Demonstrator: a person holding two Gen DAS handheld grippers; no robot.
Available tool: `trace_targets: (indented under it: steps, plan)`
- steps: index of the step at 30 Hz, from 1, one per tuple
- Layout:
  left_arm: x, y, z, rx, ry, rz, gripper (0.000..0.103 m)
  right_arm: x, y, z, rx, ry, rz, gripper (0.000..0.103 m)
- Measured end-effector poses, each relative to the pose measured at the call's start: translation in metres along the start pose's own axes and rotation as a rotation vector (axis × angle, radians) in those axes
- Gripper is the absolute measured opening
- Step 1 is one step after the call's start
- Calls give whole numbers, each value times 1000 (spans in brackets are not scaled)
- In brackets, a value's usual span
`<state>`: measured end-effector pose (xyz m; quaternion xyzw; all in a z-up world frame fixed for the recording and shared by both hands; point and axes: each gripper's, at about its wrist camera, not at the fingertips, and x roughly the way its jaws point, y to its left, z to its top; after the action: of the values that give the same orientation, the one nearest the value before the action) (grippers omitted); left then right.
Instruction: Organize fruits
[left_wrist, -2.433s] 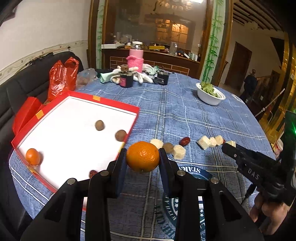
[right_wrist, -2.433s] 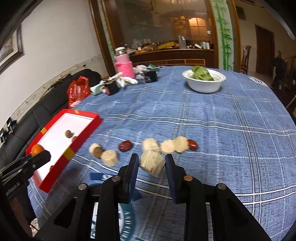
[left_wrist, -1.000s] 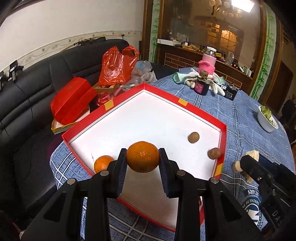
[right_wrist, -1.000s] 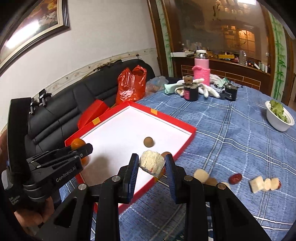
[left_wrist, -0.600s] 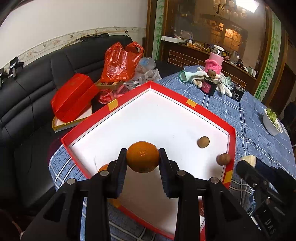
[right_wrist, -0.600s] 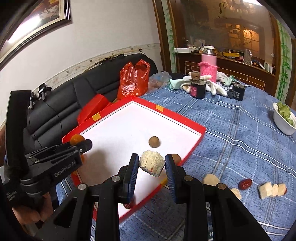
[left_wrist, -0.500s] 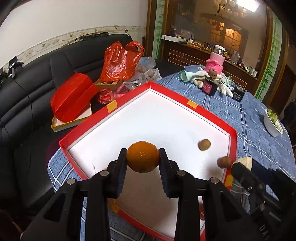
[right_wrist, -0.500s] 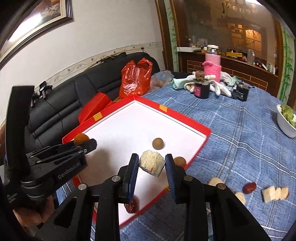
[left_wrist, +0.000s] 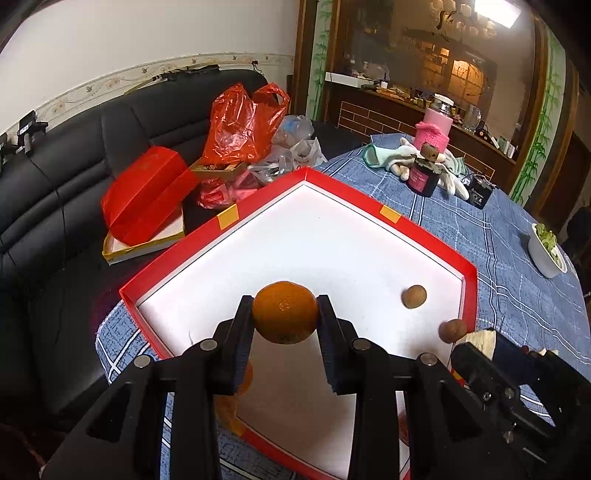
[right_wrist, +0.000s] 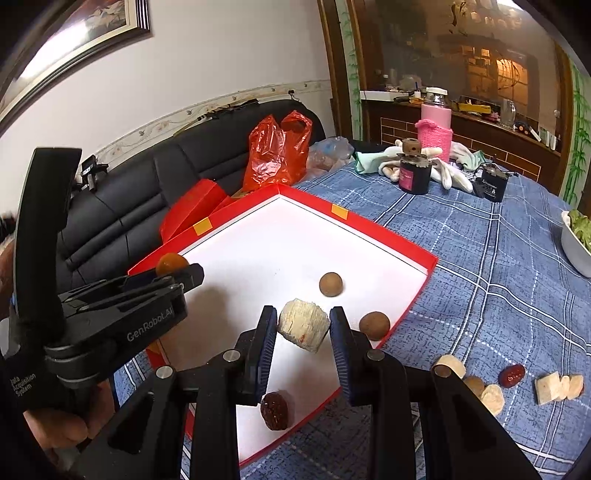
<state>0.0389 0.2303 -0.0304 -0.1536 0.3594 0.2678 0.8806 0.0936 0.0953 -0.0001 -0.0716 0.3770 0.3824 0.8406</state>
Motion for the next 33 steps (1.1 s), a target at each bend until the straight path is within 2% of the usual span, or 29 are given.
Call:
trace_targets:
  steps: [15, 21, 24, 28, 33]
  plan:
    - [8, 14, 7, -11, 0, -5, 31, 5, -5, 2, 5, 8, -11, 29]
    - [-2, 16, 8, 28, -42, -115, 31, 8, -8, 0, 7, 15, -7, 29]
    - [-6, 16, 6, 63, -38, -164, 31, 6, -13, -1, 14, 13, -10, 29]
    - [-17, 4, -5, 139, -49, -207, 31, 9, -14, 1, 8, 15, -7, 29]
    - [-18, -7, -11, 173, -19, -254, 31, 21, -17, 6, 4, 25, 2, 29]
